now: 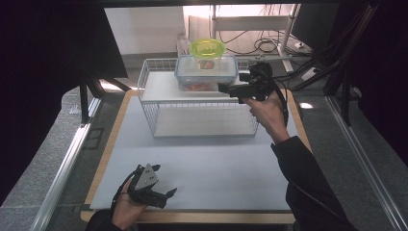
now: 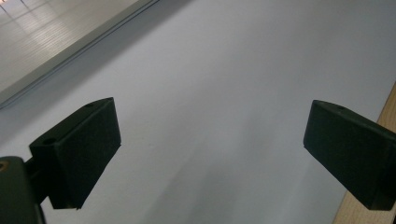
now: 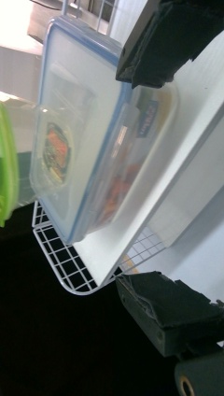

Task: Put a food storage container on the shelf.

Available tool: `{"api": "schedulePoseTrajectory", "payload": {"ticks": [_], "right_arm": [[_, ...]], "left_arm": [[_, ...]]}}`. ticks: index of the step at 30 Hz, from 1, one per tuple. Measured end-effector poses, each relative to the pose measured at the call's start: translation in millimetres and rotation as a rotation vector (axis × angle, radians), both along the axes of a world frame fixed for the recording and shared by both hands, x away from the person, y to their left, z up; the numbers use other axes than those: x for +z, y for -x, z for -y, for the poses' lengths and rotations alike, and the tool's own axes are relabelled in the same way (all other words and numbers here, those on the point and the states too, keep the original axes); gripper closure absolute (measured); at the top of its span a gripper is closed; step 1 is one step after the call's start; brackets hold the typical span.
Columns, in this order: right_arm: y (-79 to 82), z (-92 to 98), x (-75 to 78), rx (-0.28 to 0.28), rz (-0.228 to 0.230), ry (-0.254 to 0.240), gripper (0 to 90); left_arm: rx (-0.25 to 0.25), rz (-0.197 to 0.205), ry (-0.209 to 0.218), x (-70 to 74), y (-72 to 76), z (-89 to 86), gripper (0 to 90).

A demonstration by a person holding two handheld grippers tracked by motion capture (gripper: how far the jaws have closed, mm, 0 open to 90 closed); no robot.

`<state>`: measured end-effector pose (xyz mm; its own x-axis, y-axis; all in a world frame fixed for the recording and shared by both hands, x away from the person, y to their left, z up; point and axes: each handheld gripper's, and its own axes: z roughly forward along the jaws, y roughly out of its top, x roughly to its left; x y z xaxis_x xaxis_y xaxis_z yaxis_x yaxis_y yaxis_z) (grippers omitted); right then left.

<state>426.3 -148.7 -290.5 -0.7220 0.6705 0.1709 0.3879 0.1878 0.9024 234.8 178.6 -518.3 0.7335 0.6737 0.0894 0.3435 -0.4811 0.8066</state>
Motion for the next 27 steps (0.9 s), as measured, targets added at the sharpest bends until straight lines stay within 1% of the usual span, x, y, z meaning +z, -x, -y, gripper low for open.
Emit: {"api": "schedulePoseTrajectory", "payload": {"ticks": [7, 10, 13, 15, 18, 21, 23, 25, 27], "right_arm": [[15.6, -2.0, -12.0, 0.021, 0.030, 0.062, 1.1], [21.2, -1.8, -18.2, 0.032, 0.044, 0.074, 0.3], [27.2, -1.5, -25.4, 0.039, 0.042, 0.085, 0.0], [30.7, -1.2, -31.2, 0.047, 0.047, 0.090, 0.0], [36.8, -2.1, -41.3, 0.057, 0.049, 0.112, 0.0], [43.2, -1.5, -51.9, 0.062, 0.050, 0.130, 0.0], [47.9, 0.0, -58.5, 0.066, 0.051, 0.135, 0.0], [52.7, 2.2, -64.8, 0.068, 0.051, 0.137, 0.0], [57.3, 4.7, -70.6, 0.070, 0.055, 0.144, 0.0]], "left_arm": [[-0.001, 0.003, 0.000, -0.1, 0.0, 0.2, 3.9], [0.000, 0.005, 0.000, -0.2, 0.0, 0.3, 3.8], [0.000, 0.004, 0.002, -0.3, 0.0, 0.2, 3.8], [0.000, 0.004, 0.002, -0.2, 0.0, 0.3, 3.8], [-0.005, -0.007, -0.001, 0.1, -0.3, -0.1, 4.0], [-0.005, -0.011, -0.001, 0.1, -0.3, 0.1, 4.1], [-0.004, -0.011, 0.004, 0.3, -0.3, -0.3, 4.0], [0.000, -0.010, 0.020, 0.3, -0.1, -0.4, 3.8], [0.003, -0.008, 0.024, 0.6, -0.1, -0.8, 3.7]]}}
